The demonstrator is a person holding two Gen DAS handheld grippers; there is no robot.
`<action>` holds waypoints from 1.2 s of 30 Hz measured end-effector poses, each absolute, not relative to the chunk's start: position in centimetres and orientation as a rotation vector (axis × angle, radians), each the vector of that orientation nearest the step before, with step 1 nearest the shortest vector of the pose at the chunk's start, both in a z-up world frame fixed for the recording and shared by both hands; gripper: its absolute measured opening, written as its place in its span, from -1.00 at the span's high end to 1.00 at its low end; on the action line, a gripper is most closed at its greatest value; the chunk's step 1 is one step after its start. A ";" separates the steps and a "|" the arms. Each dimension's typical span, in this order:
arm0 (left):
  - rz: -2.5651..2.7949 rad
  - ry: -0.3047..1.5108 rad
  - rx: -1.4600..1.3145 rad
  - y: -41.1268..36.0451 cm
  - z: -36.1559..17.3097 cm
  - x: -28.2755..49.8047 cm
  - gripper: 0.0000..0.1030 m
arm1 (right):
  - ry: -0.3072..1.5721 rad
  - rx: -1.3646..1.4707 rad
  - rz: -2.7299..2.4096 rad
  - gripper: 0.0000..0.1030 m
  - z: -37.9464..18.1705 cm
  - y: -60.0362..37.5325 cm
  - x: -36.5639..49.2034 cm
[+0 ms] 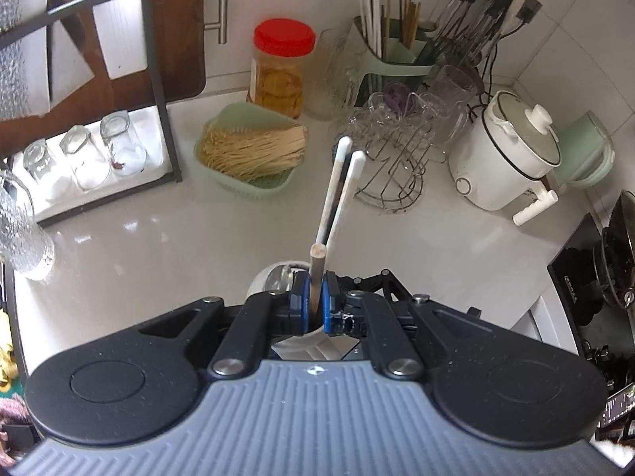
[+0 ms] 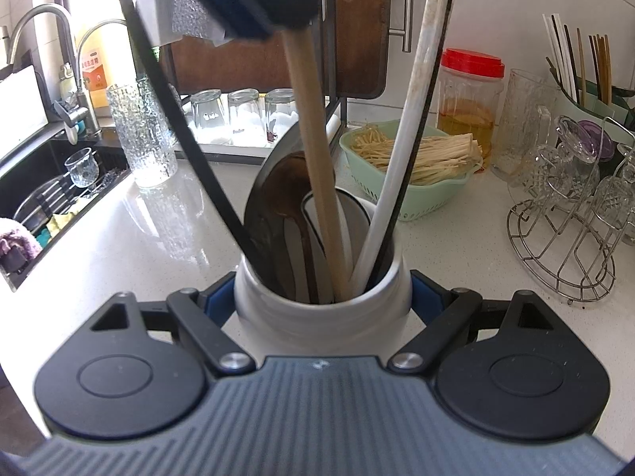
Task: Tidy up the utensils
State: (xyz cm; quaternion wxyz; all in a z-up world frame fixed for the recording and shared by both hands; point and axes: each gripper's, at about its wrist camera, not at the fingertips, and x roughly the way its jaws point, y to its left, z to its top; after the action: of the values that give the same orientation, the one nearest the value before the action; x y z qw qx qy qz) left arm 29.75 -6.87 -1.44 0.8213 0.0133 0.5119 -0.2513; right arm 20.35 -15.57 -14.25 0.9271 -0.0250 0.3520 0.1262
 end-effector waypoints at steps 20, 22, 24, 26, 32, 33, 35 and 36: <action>-0.448 0.920 0.062 -5.1 -0.7 28.3 -0.72 | 0.695 -0.031 0.274 -1.00 -13.8 -15.9 19.9; -0.443 0.897 0.048 -4.6 -0.1 28.0 -0.74 | 0.684 -0.026 0.272 -1.00 -13.3 -16.0 19.7; -0.435 0.862 0.029 -3.9 0.7 27.7 -0.80 | 0.672 -0.012 0.262 -1.00 -12.6 -16.2 19.4; -0.434 0.827 0.025 -3.4 1.5 27.5 -0.83 | 0.669 -0.007 0.243 -1.00 -11.7 -16.4 19.2; -0.425 0.782 0.061 -1.8 3.8 27.4 -0.85 | 0.695 0.007 0.185 -1.00 -9.3 -16.5 18.6; -0.428 0.773 0.061 -1.5 4.2 27.3 -0.86 | 0.689 0.013 0.169 -1.00 -8.9 -16.6 18.4; -0.412 0.756 0.068 -1.0 4.9 26.7 -0.86 | 0.675 0.052 0.168 -1.00 -8.1 -17.0 17.9; -0.397 0.743 0.061 -0.8 5.2 26.4 -0.87 | 0.677 0.060 0.166 -1.00 -7.7 -17.2 17.7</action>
State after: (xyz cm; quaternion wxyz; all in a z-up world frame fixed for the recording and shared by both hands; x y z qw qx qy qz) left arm 26.36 -0.76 5.19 0.9121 0.0298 0.3608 -0.1926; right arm 17.68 -17.20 -7.71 0.9395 0.0294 0.3315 0.0815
